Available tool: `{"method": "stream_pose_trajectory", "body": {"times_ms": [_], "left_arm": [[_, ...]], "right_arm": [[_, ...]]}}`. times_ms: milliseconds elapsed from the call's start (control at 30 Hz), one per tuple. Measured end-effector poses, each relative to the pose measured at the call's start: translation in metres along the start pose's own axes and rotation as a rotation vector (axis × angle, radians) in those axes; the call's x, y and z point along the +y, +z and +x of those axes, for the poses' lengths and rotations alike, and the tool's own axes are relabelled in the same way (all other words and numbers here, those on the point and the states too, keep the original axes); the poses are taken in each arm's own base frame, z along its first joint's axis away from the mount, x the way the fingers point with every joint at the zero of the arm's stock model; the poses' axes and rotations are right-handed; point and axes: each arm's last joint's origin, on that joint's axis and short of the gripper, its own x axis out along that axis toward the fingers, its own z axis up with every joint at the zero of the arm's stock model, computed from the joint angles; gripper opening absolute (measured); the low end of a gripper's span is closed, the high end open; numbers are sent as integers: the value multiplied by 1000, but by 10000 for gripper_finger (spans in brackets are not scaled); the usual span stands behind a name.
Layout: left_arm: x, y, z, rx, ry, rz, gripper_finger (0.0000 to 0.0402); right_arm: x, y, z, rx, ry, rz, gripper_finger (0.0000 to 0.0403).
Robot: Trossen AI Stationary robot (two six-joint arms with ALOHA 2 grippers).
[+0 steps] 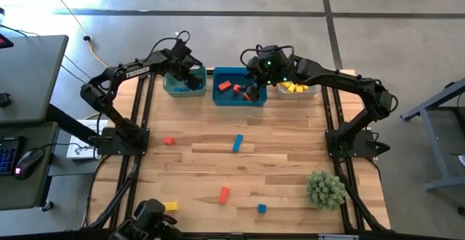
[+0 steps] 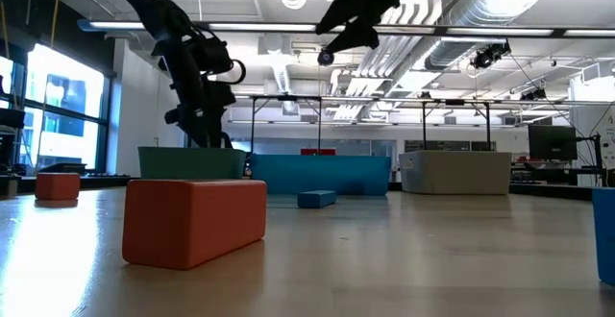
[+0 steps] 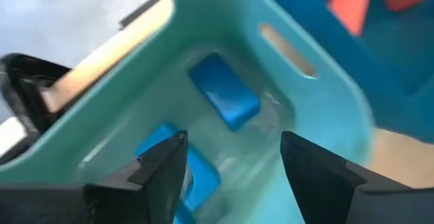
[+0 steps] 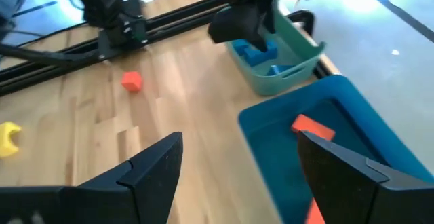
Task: Sort & place blocks by color
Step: Put the orange block into the blue bin
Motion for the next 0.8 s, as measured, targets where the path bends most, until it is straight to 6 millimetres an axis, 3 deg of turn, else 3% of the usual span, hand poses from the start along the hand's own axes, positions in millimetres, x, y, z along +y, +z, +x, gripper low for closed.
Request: {"method": "stream_pose_trajectory", "body": {"times_ms": [267,467,800], "left_arm": [[-17,-1,-31,-82,-89,20,223],[-51,-9,-60,-124,-148,109,223],[-103,-41,-98,-70,-259,152,223]], "right_arm": [[34,-4,4,14,81,-55,277],[63,-8,6,25,149,-105,277],[109,-24,23,62,258,-280,277]]}}
